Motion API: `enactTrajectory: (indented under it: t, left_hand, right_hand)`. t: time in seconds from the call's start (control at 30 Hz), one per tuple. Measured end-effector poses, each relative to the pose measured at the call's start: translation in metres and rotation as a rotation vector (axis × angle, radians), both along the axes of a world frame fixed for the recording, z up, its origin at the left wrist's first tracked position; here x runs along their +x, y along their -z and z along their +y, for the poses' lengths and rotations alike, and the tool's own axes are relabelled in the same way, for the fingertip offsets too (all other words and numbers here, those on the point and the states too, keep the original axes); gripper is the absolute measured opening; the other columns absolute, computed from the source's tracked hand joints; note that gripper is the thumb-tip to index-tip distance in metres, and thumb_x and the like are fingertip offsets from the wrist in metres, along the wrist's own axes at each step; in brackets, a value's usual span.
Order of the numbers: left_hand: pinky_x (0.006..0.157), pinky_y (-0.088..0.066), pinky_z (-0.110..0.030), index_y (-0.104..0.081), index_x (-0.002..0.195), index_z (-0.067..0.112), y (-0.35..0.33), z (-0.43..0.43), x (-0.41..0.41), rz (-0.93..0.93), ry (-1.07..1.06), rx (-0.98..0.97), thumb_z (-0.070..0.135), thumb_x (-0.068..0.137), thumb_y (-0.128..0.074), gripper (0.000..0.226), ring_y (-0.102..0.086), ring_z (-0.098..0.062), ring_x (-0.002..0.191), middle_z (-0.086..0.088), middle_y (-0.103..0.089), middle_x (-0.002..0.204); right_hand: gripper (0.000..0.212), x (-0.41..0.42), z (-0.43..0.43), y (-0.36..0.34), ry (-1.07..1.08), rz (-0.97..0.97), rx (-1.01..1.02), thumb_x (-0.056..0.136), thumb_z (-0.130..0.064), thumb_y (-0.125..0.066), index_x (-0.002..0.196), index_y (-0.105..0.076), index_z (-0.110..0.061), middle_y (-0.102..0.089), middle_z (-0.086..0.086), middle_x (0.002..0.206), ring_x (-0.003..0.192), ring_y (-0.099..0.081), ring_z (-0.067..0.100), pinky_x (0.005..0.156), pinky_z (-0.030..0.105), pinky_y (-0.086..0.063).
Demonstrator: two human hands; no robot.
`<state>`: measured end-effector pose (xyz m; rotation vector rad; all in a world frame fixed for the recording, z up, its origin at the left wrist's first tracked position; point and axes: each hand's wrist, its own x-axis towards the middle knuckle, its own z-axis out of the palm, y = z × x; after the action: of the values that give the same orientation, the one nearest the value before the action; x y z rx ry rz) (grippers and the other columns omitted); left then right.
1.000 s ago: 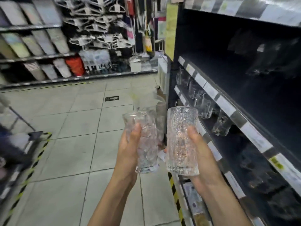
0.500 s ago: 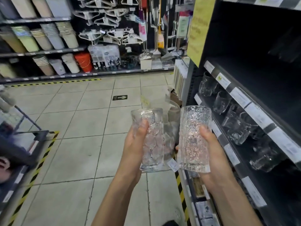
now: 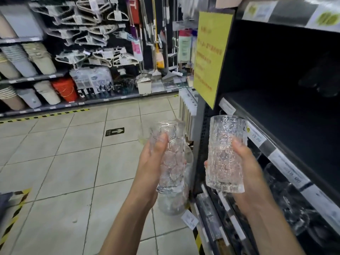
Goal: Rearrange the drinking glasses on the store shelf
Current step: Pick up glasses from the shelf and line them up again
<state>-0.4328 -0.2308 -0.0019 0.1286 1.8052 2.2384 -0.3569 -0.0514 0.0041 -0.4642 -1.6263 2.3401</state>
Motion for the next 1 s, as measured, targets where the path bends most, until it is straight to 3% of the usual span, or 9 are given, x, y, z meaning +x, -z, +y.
enactTrajectory:
  t: [0.1,0.2,0.33,0.47,0.57,0.7,0.77,0.9,1.0]
  left_hand:
    - [0.108,-0.037,-0.065,-0.053,0.139,0.031,0.002,0.025,-0.032,0.01,0.079,0.015,0.085,0.065,-0.065,0.092,-0.052,-0.036,0.132,-0.007,-0.057,0.142]
    - [0.108,-0.037,-0.064,-0.055,0.137,0.034,0.0,0.057,-0.059,0.009,0.146,0.022,0.086,0.065,-0.065,0.09,-0.053,-0.034,0.131,-0.004,-0.059,0.14]
    - [0.108,-0.039,-0.057,-0.054,0.138,0.035,-0.006,0.11,-0.085,-0.005,0.326,0.046,0.085,0.065,-0.064,0.089,-0.056,-0.028,0.129,0.001,-0.06,0.139]
    - [0.111,-0.035,-0.063,-0.057,0.136,0.026,-0.017,0.16,-0.102,0.002,0.523,0.052,0.089,0.063,-0.061,0.097,-0.05,-0.037,0.133,-0.009,-0.059,0.14]
    - [0.111,-0.036,-0.06,-0.056,0.137,0.03,-0.023,0.19,-0.112,0.014,0.704,0.051,0.086,0.066,-0.063,0.091,-0.05,-0.032,0.134,-0.005,-0.058,0.141]
    - [0.112,-0.037,-0.05,-0.045,0.144,0.035,-0.029,0.221,-0.119,0.033,0.897,0.031,0.084,0.063,-0.067,0.097,-0.05,-0.019,0.135,0.006,-0.054,0.145]
    - [0.111,-0.04,-0.043,-0.041,0.146,0.033,-0.034,0.233,-0.12,0.055,0.957,0.018,0.08,0.065,-0.069,0.098,-0.052,-0.009,0.131,0.009,-0.054,0.143]
    - [0.094,-0.054,-0.036,-0.059,0.13,0.021,-0.045,0.25,-0.127,0.092,1.075,0.044,0.051,0.081,-0.065,0.058,-0.069,-0.012,0.108,0.005,-0.072,0.118]
    - [0.091,-0.056,-0.038,-0.061,0.126,0.011,-0.046,0.268,-0.142,0.171,1.171,0.076,0.044,0.083,-0.073,0.056,-0.069,-0.024,0.109,-0.007,-0.073,0.116]
  right_hand:
    - [0.078,-0.017,0.022,0.0,0.077,0.007,0.004,0.059,-0.081,-0.072,0.127,-0.061,-0.045,-0.06,-0.007,0.138,0.132,-0.052,0.025,0.111,0.061,-0.035]
    - [0.073,-0.022,0.041,-0.007,0.155,0.033,0.005,0.055,-0.084,-0.071,0.12,-0.063,-0.052,-0.06,-0.018,0.134,0.134,-0.049,0.016,0.114,0.054,-0.031]
    - [0.087,-0.019,0.067,-0.011,0.307,0.011,0.022,0.057,-0.082,-0.073,0.133,-0.057,-0.042,-0.056,-0.006,0.143,0.138,-0.046,0.027,0.114,0.06,-0.031]
    - [0.084,-0.008,0.081,-0.024,0.514,0.005,0.053,0.054,-0.084,-0.072,0.127,-0.063,-0.045,-0.06,-0.009,0.138,0.132,-0.052,0.021,0.113,0.058,-0.034]
    - [0.085,0.001,0.084,-0.028,0.641,0.006,0.043,0.053,-0.084,-0.074,0.127,-0.062,-0.043,-0.059,-0.005,0.139,0.132,-0.053,0.026,0.112,0.062,-0.033]
    - [0.114,0.008,0.081,-0.032,0.825,0.012,0.001,0.038,-0.086,-0.078,0.14,-0.049,-0.044,-0.049,-0.015,0.146,0.137,-0.045,0.016,0.116,0.059,-0.028]
    - [0.129,0.01,0.08,-0.032,0.878,0.007,-0.008,0.037,-0.081,-0.083,0.149,-0.036,-0.038,-0.042,-0.009,0.154,0.14,-0.041,0.021,0.116,0.064,-0.024]
    - [0.133,0.014,0.079,-0.03,0.983,-0.037,0.076,0.038,-0.068,-0.092,0.151,-0.03,-0.035,-0.039,0.002,0.156,0.139,-0.044,0.027,0.112,0.065,-0.031]
    - [0.124,0.017,0.078,-0.03,1.098,-0.089,0.178,0.041,-0.066,-0.092,0.148,-0.036,-0.038,-0.047,-0.002,0.151,0.136,-0.048,0.024,0.112,0.059,-0.036]
